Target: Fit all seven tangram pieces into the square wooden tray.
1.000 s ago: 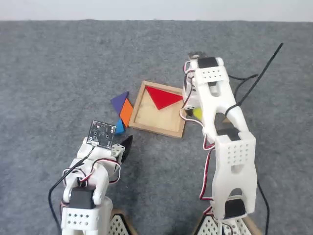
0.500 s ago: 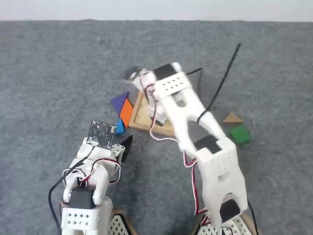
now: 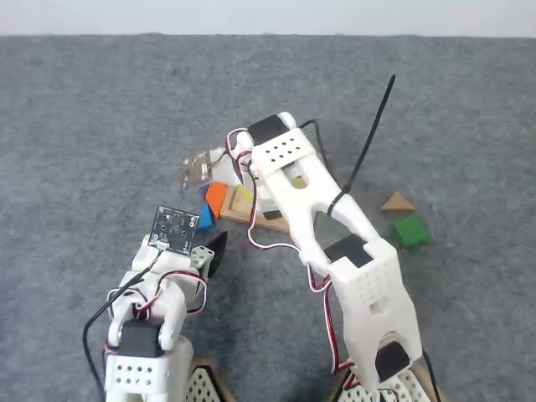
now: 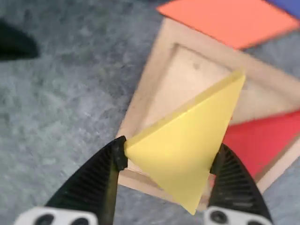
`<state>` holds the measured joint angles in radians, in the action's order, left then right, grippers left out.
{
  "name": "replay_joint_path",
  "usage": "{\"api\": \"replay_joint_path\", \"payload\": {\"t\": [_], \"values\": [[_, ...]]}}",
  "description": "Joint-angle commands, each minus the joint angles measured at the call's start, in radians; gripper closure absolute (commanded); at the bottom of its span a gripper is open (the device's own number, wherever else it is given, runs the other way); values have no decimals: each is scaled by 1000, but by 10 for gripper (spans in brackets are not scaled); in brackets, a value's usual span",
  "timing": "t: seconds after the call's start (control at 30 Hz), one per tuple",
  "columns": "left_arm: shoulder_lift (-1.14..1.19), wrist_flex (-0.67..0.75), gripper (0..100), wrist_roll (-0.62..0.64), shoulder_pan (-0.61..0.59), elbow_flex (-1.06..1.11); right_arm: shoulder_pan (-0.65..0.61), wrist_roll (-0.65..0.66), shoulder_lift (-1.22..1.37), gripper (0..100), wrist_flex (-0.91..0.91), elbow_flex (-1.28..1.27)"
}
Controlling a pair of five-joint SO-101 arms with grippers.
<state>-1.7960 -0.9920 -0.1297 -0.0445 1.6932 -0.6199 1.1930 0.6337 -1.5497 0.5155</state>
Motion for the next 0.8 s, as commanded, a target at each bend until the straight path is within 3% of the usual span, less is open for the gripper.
{"api": "replay_joint_path", "payload": {"t": [0.0, 0.27, 0.4, 0.5, 0.67, 0.77], "values": [[-15, -9, 732, -5, -3, -10, -22, 206, -82, 820, 12, 43], [-15, -9, 732, -5, -3, -10, -7, 638, 18, 892, 25, 49], [-15, -9, 732, -5, -3, -10, -1, 646, 31, 819, 79, 72], [-15, -9, 732, -5, -3, -10, 1, 522, 24, 763, 107, 89], [-15, -9, 732, -5, -3, -10, 65, 161, 31, 753, 180, 199], [-15, -9, 732, -5, -3, -10, 117, -43, 22, 753, 120, 261]]}}
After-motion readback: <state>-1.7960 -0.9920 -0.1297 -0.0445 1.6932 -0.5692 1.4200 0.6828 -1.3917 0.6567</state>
